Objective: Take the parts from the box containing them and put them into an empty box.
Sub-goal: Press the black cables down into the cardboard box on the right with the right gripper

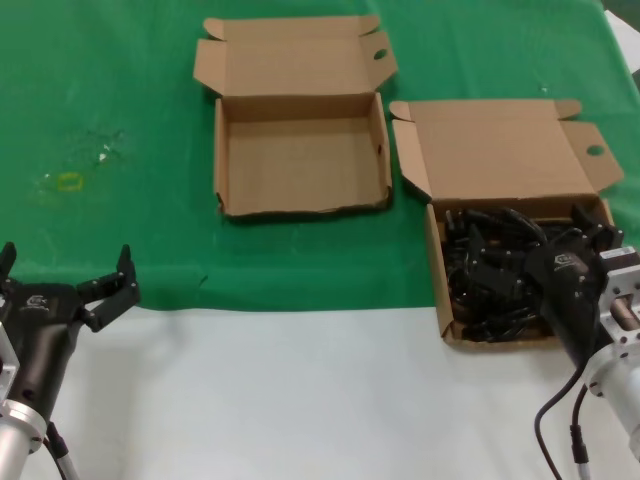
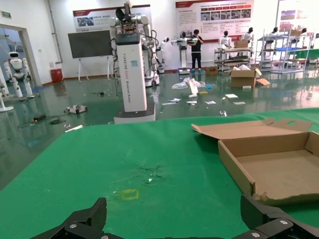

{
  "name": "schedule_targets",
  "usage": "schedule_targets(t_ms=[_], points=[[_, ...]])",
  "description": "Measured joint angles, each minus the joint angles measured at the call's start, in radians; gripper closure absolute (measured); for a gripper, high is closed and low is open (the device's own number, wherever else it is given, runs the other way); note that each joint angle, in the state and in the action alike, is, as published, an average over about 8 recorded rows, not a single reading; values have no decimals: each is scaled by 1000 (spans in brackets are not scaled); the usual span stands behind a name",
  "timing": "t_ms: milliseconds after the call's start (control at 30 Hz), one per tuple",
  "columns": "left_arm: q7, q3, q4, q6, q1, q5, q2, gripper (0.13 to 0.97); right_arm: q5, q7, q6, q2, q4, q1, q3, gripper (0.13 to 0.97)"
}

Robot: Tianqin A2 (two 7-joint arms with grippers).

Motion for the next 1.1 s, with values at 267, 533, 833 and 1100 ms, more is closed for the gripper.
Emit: schedule_targets(t_ms=[267, 533, 833, 1100], points=[[0, 0, 0, 0, 0, 0, 0, 201, 0, 0, 0, 0, 0, 0, -1, 129], [0, 0, 0, 0, 0, 0, 0, 309, -3, 1, -2, 4, 10, 5, -27, 129], [0, 0, 0, 0, 0, 0, 0, 441, 16, 30, 10, 98, 30, 23, -92, 129], [0, 0, 0, 0, 0, 0, 0, 638, 55, 148, -48, 345, 66, 83, -227, 129]])
